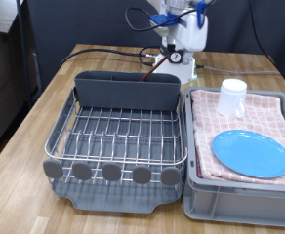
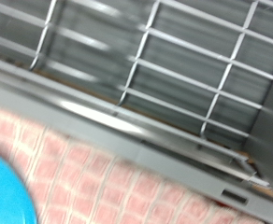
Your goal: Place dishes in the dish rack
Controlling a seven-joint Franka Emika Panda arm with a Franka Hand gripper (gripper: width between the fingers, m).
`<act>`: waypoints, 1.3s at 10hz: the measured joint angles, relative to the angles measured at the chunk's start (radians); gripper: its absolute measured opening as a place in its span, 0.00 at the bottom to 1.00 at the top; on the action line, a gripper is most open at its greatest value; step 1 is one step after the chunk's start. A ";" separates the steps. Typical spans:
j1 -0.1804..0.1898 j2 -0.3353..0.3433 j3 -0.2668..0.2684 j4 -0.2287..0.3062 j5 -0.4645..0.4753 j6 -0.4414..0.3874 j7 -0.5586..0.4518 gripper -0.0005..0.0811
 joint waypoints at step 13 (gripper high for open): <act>0.075 0.213 0.090 0.247 -0.019 -0.037 -0.139 0.99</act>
